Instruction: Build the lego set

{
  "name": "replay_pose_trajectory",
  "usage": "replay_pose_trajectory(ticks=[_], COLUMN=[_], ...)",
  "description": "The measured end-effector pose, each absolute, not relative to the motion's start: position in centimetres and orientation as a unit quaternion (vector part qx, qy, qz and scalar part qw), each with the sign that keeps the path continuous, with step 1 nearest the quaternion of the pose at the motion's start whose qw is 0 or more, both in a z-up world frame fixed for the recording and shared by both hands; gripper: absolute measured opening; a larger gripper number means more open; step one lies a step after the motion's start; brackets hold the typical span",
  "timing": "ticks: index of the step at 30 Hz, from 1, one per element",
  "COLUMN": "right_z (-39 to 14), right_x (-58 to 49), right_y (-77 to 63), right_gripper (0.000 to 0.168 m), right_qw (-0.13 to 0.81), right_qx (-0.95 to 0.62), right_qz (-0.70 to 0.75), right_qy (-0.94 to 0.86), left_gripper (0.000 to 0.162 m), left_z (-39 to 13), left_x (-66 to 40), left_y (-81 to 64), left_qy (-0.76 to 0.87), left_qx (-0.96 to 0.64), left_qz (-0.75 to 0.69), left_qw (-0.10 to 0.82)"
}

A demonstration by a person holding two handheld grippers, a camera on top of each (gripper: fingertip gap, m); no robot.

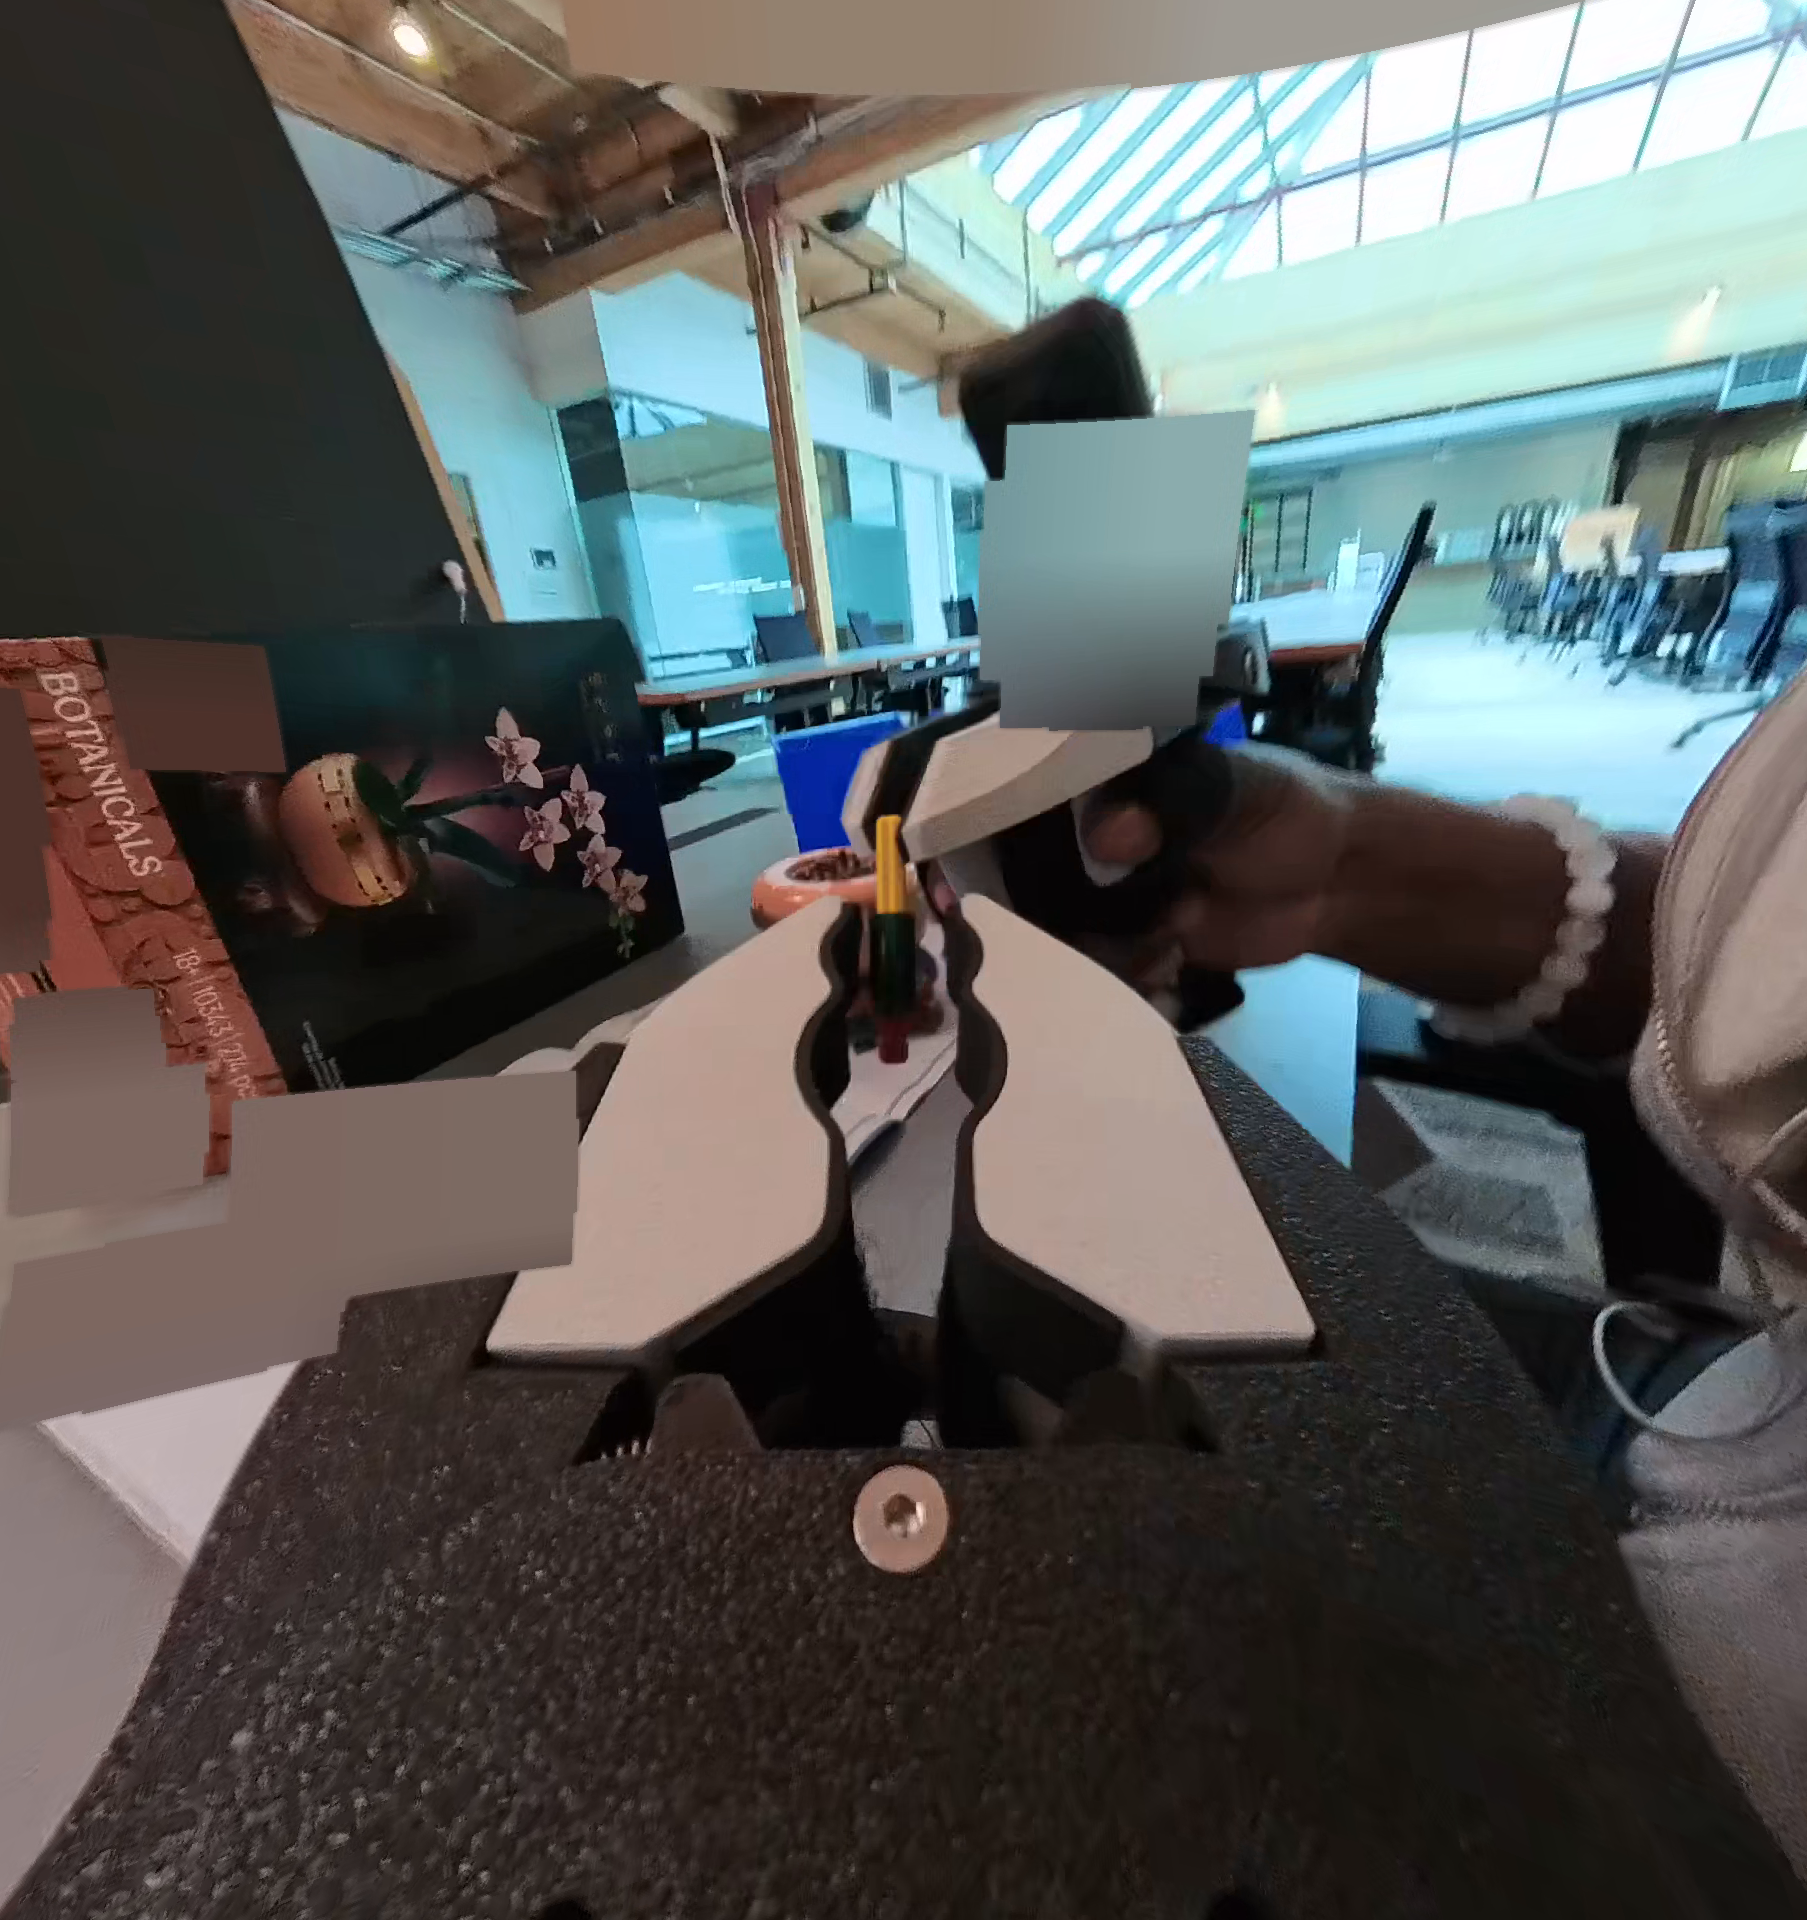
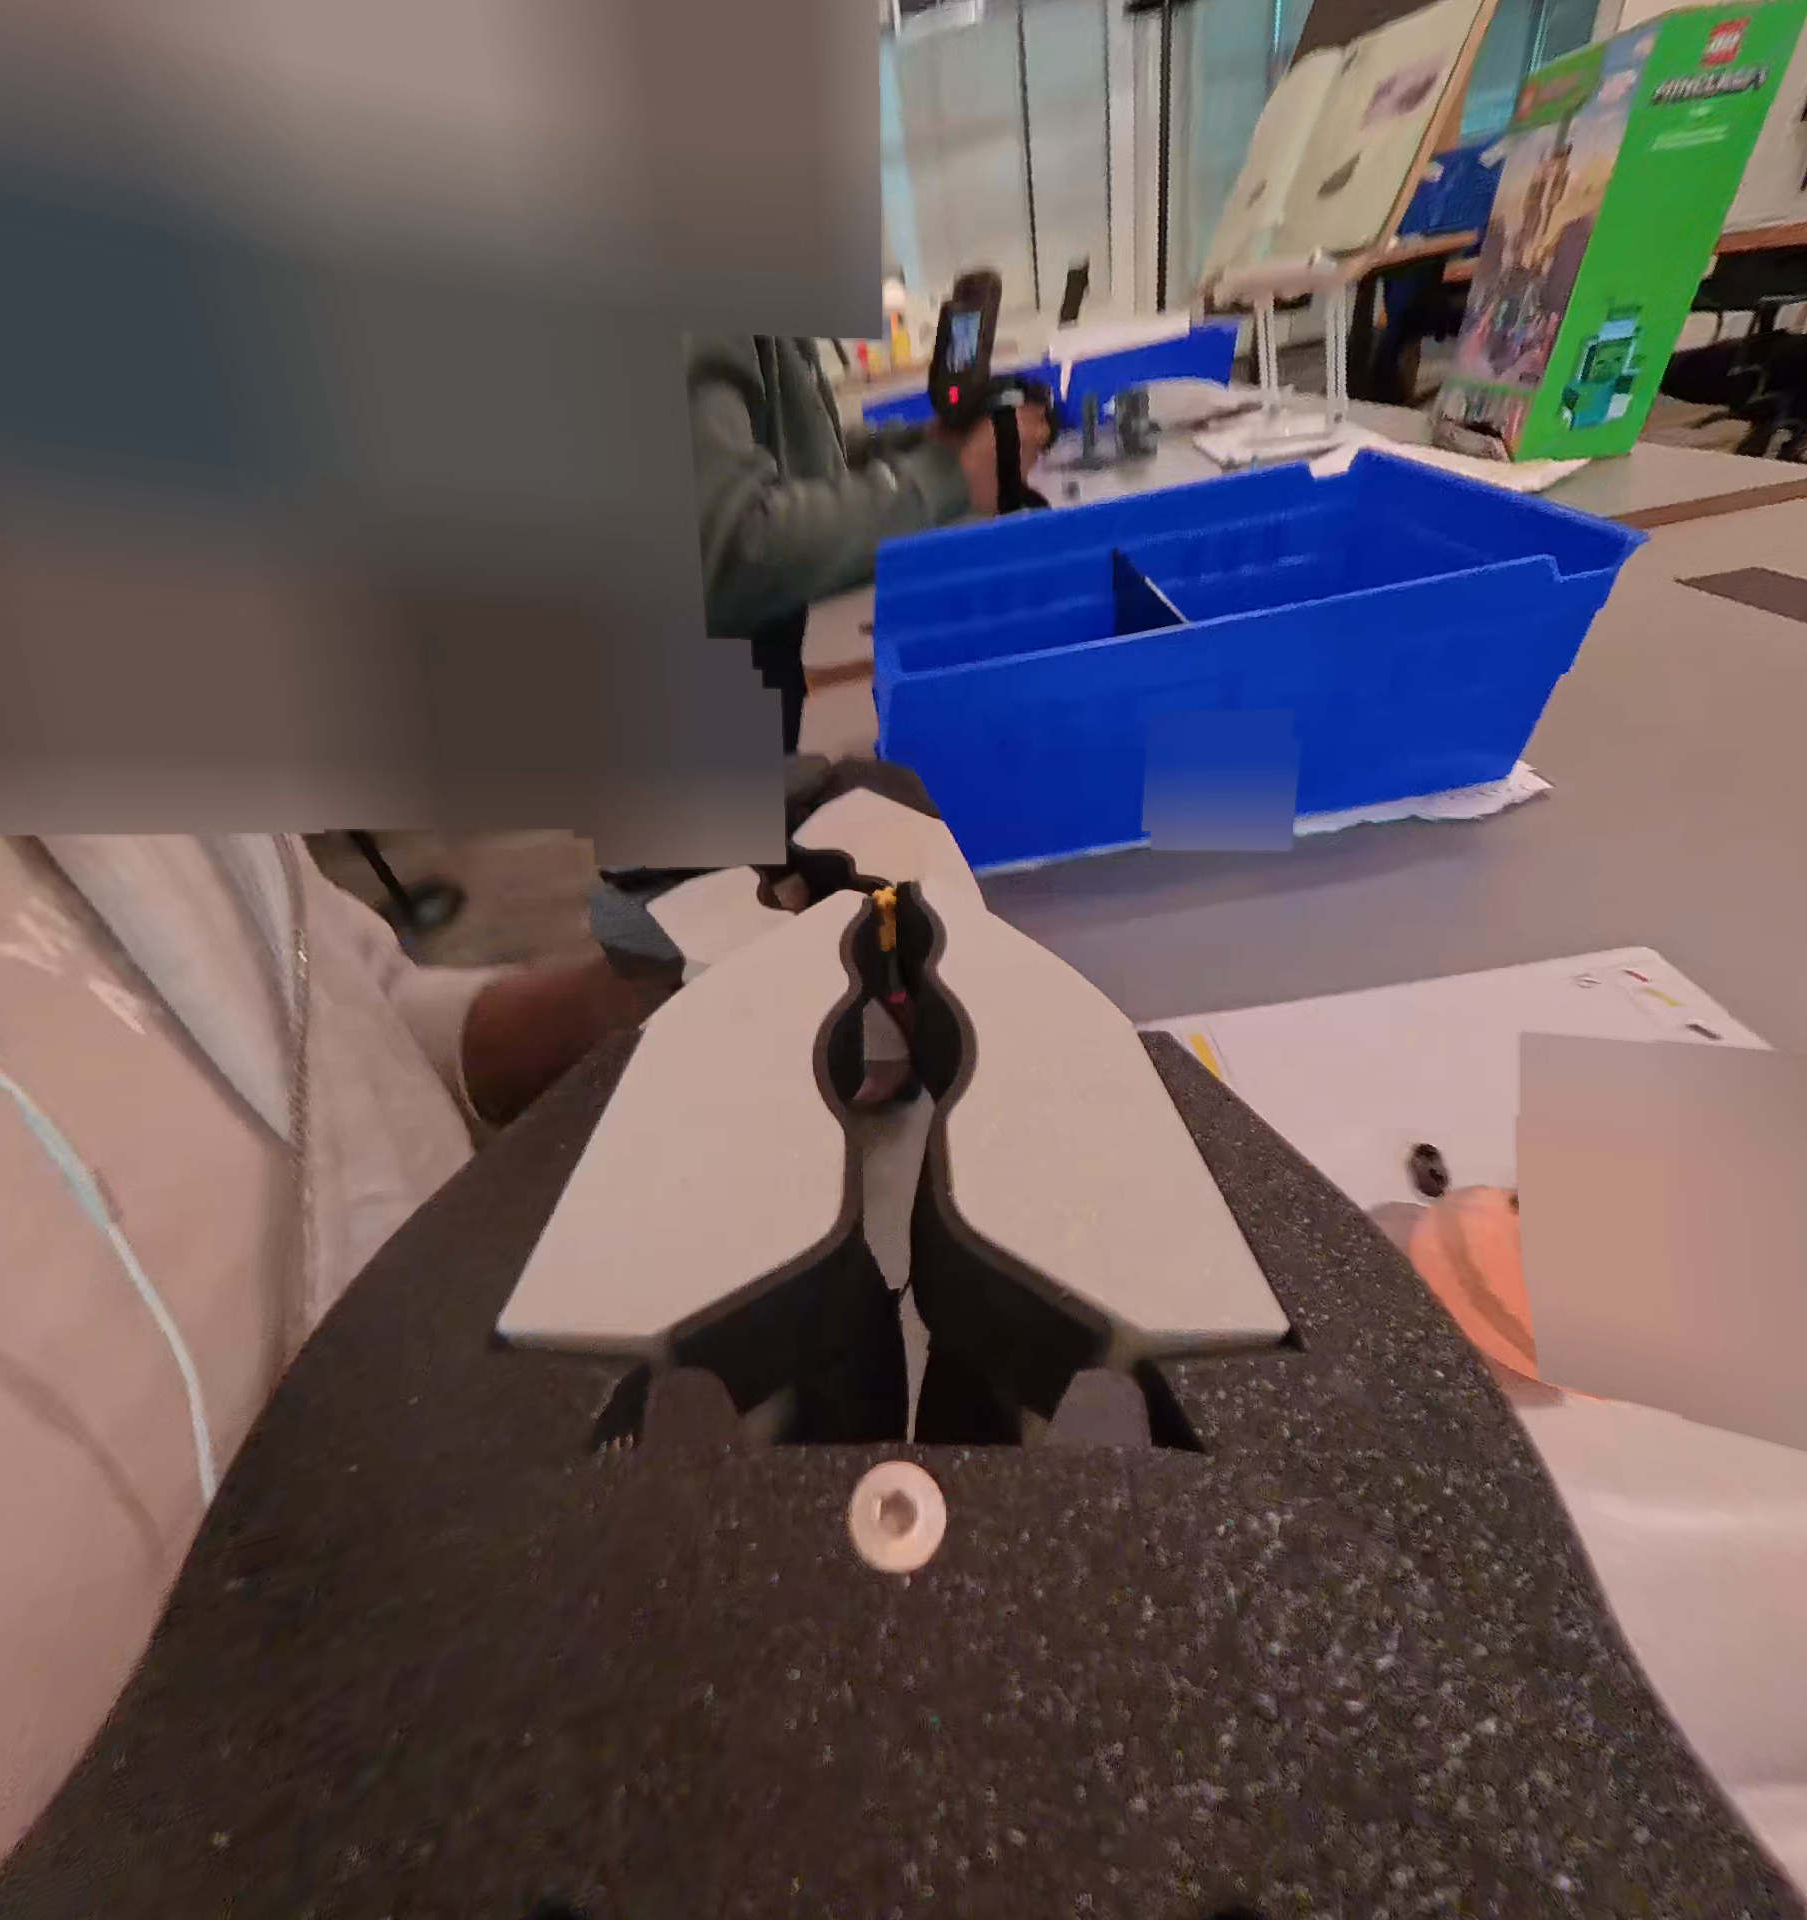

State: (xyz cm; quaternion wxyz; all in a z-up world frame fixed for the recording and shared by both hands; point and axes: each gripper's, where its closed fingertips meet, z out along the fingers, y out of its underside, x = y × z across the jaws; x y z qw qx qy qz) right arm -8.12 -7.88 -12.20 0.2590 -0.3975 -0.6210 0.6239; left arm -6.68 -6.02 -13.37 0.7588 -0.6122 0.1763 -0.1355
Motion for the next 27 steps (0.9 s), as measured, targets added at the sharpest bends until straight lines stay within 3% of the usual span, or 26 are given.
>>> replay_pose_trajectory(ticks=[2, 10, 19, 22, 25, 27], right_z=[-12.5, -12.9, -13.5, -13.8, -13.7, -13.5], right_x=[-7.8, -6.5, -5.8, -6.2, -6.4, -6.5], right_y=[-8.1, -8.3, -8.3, -8.1, -8.4, -8.6], right_gripper=[0.003, 0.003, 0.003, 0.021, 0.005, 0.004], right_qw=[0.276, 0.299, 0.312, 0.324, 0.336, 0.343], right_qx=[-0.388, -0.363, -0.354, -0.359, -0.34, -0.334], right_qz=[0.588, 0.554, 0.536, 0.526, 0.534, 0.545], right_qy=[-0.654, -0.687, -0.7, -0.699, -0.697, -0.688], left_gripper=[0.006, 0.011, 0.002, 0.002, 0.002, 0.002], left_z=[-13.8, -15.4, -16.1, -16.0, -15.9, -15.8], left_x=[-6.5, -5.7, -5.3, -5.2, -5.1, -5.2], left_y=[-5.8, -5.4, -5.3, -5.4, -5.3, -5.4], left_qy=[0.191, 0.241, 0.268, 0.27, 0.269, 0.262], left_qx=[-0.623, -0.648, -0.656, -0.65, -0.651, -0.649], left_qz=[-0.11, -0.051, -0.026, -0.03, -0.031, -0.042], left_qw=[0.75, 0.72, 0.705, 0.709, 0.709, 0.713])
